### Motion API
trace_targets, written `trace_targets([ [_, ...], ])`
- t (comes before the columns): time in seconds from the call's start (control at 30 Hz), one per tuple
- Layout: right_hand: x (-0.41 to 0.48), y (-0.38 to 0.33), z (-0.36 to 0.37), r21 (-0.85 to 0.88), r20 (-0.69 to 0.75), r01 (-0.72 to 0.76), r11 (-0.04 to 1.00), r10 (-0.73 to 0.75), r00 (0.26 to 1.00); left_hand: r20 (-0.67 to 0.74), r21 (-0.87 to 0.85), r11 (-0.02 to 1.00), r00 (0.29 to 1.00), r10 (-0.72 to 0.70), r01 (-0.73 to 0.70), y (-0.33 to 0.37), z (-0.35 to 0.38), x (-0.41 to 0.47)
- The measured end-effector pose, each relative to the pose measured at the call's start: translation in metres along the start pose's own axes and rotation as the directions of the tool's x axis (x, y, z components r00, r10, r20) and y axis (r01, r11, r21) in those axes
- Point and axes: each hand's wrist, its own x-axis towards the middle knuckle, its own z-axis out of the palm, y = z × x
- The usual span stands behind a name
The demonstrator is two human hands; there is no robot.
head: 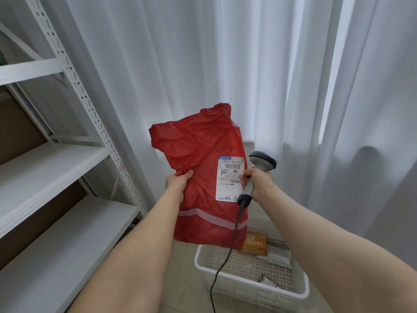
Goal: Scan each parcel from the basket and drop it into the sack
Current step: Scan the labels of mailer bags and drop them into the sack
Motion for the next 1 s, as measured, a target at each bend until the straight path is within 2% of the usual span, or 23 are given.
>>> trace_targets([
  [0.13,-0.007,0.005,-0.012,-0.129,0.068,0.044,0.991,-0.035,0.997,-0.165,0.05,0.999,0.986,0.011,-0.003,-0.008,-0.014,0.014],
  [0.23,-0.021,0.009,-0.011,-0.256,0.17,0.049,0.965,-0.005,0.985,-0.229,0.072,0.997,0.973,0.02,-0.004,-0.011,-0.018,0.018],
  [0.33,-0.032,0.013,-0.004,-0.357,0.212,0.066,0.932,0.012,0.977,-0.258,0.058,0.998,0.966,0.011,0.004,-0.012,-0.018,0.016],
  [1.0,-0.055,0.008,-0.001,-0.476,0.242,0.053,0.878,0.073,0.967,-0.325,0.056,0.995,0.944,-0.064,0.087,-0.02,-0.029,0.018],
])
